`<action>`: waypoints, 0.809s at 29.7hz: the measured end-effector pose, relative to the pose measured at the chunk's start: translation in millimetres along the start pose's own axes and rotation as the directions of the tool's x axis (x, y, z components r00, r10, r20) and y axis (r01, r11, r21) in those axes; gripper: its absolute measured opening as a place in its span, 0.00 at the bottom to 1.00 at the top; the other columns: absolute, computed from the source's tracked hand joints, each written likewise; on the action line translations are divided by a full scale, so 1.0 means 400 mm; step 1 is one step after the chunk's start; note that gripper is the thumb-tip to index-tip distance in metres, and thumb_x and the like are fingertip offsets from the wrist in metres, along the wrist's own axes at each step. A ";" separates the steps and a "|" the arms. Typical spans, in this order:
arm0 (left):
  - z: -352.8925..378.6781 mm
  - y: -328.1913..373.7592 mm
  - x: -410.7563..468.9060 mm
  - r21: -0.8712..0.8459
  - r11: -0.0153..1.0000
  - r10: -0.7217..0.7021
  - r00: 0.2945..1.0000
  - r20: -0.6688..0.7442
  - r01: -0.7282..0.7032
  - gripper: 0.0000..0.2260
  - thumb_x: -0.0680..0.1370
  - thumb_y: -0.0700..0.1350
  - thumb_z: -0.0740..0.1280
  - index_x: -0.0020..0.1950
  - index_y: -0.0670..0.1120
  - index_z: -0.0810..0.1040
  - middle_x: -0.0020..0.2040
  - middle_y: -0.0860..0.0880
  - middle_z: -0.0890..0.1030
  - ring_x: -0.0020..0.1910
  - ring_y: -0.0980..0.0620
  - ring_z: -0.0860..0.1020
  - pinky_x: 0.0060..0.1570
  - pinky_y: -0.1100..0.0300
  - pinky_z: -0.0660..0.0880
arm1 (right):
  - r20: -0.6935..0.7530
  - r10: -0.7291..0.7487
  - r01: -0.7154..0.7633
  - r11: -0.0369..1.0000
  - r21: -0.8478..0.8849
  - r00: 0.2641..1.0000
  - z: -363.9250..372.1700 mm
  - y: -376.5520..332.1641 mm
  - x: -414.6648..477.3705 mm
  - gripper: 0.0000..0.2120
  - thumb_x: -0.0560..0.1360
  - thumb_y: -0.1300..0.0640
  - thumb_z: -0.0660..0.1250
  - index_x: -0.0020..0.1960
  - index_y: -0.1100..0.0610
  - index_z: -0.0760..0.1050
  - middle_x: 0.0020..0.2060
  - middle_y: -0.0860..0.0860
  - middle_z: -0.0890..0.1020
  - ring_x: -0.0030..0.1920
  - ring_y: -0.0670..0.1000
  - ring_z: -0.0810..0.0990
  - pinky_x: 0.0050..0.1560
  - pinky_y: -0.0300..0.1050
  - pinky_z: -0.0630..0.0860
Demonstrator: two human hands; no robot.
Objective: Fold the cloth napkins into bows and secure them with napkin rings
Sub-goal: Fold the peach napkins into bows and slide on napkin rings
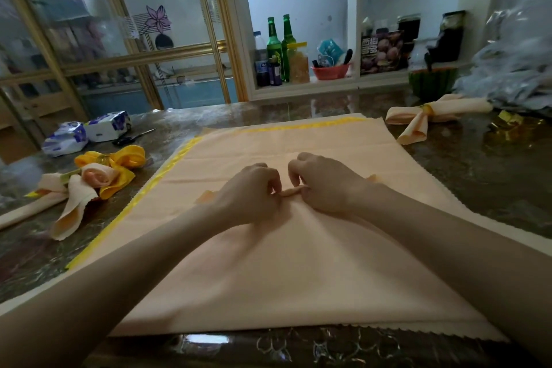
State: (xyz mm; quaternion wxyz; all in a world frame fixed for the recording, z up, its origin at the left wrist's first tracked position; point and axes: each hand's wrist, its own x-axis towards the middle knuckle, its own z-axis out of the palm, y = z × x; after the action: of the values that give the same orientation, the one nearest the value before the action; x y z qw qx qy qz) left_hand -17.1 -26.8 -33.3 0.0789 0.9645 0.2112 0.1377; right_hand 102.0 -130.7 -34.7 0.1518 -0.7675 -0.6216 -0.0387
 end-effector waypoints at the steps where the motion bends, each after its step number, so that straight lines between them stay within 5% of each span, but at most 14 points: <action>1: 0.000 -0.002 0.000 -0.053 0.998 -0.028 1.000 0.008 0.028 0.07 0.75 0.40 0.65 0.50 0.45 0.80 0.47 0.49 0.77 0.44 0.51 0.72 0.47 0.59 0.71 | 0.025 -0.011 0.011 1.000 -0.014 1.000 0.000 -0.002 -0.005 0.07 0.74 0.64 0.60 0.49 0.54 0.70 0.46 0.48 0.68 0.46 0.50 0.69 0.46 0.41 0.67; 7: 0.004 -0.024 0.021 -0.184 0.953 -0.221 0.967 0.128 0.242 0.05 0.78 0.46 0.64 0.51 0.47 0.76 0.46 0.50 0.74 0.45 0.52 0.71 0.43 0.61 0.66 | 0.030 0.056 -0.060 0.985 0.164 0.998 0.013 0.009 -0.008 0.08 0.78 0.60 0.57 0.51 0.57 0.75 0.50 0.54 0.74 0.52 0.53 0.73 0.51 0.41 0.67; 12: -0.006 -0.035 0.036 -0.261 0.926 -0.212 0.947 0.241 0.274 0.03 0.77 0.46 0.66 0.49 0.48 0.77 0.40 0.53 0.74 0.39 0.54 0.72 0.38 0.62 0.70 | 0.047 0.103 -0.111 0.967 0.228 0.994 0.019 0.026 -0.008 0.09 0.79 0.60 0.59 0.57 0.58 0.74 0.48 0.50 0.69 0.48 0.48 0.68 0.47 0.34 0.61; 19: -0.023 -0.065 0.021 -0.032 0.997 -0.071 0.988 0.141 0.076 0.09 0.76 0.50 0.68 0.52 0.48 0.80 0.45 0.53 0.73 0.42 0.56 0.70 0.37 0.72 0.66 | 0.087 0.141 -0.152 0.979 0.133 0.986 -0.014 0.041 -0.021 0.12 0.78 0.53 0.64 0.58 0.54 0.78 0.53 0.51 0.75 0.52 0.49 0.72 0.59 0.44 0.71; 24: -0.013 -0.033 0.012 0.159 0.987 0.041 0.999 -0.024 -0.037 0.08 0.77 0.49 0.65 0.53 0.48 0.77 0.50 0.52 0.72 0.48 0.52 0.72 0.47 0.58 0.73 | -0.046 0.102 -0.099 0.993 0.059 0.994 -0.007 0.038 -0.024 0.08 0.77 0.55 0.63 0.55 0.55 0.76 0.53 0.51 0.78 0.51 0.49 0.72 0.56 0.44 0.71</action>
State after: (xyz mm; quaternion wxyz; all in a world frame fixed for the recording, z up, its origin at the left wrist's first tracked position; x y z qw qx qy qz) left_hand -19.7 -12.5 -30.0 -0.0035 0.9696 0.2038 0.1352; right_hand 114.9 -143.1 -37.2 0.1905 -0.7919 -0.5792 -0.0321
